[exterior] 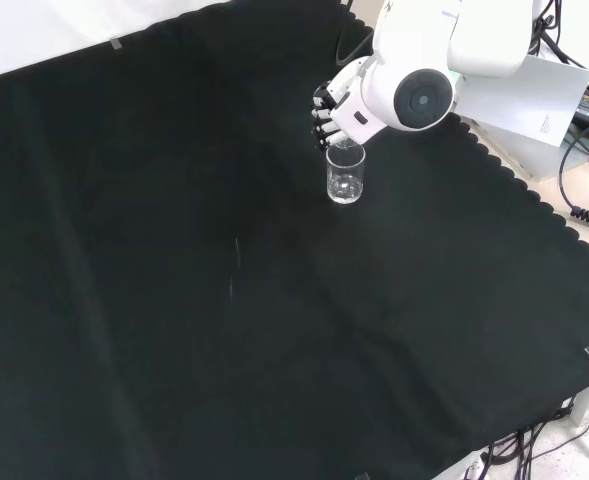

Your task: Pour the water from the handheld beaker into the one on the table.

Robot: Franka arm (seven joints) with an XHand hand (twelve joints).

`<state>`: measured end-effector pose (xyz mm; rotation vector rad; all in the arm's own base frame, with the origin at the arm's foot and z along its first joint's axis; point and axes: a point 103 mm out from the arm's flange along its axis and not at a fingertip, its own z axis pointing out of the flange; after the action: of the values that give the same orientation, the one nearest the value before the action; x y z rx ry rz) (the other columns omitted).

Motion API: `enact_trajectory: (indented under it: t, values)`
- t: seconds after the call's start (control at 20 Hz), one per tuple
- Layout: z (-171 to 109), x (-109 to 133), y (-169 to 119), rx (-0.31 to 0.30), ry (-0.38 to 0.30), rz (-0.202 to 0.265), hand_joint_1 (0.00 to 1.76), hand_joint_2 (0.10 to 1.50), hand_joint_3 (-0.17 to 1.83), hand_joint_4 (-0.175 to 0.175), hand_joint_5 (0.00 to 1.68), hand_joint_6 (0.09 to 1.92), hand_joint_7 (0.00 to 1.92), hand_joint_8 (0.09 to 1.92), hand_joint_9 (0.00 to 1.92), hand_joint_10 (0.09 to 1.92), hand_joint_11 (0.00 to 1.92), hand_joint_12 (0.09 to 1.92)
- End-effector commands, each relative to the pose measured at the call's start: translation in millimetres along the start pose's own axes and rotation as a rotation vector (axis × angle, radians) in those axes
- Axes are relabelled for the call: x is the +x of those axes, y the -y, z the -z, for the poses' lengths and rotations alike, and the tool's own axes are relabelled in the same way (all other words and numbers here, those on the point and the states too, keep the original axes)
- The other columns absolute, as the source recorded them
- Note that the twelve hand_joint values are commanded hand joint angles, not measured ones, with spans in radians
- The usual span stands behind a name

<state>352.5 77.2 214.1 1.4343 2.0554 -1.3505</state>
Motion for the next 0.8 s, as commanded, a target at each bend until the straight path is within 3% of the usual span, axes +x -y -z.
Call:
enact_trajectory:
  t: [0.05, 0.45, 0.8]
  values:
    - [0.0, 0.0, 0.2, -0.002, -0.004, -0.001, 1.32, 1.02, -0.17, -0.175, 1.51, 0.09, 1.56, 0.09, 1.7, 0.09, 1.46, 0.57]
    - [-6.7, -5.6, 2.5, -0.032, -0.06, -0.002, 1.32, 1.02, -0.17, -0.175, 1.51, 0.09, 1.56, 0.09, 1.7, 0.09, 1.46, 0.56]
    - [-20.8, -21.9, 3.0, -0.093, -0.287, -0.002, 1.32, 1.02, -0.17, -0.175, 1.51, 0.09, 1.56, 0.09, 1.7, 0.09, 1.46, 0.56]
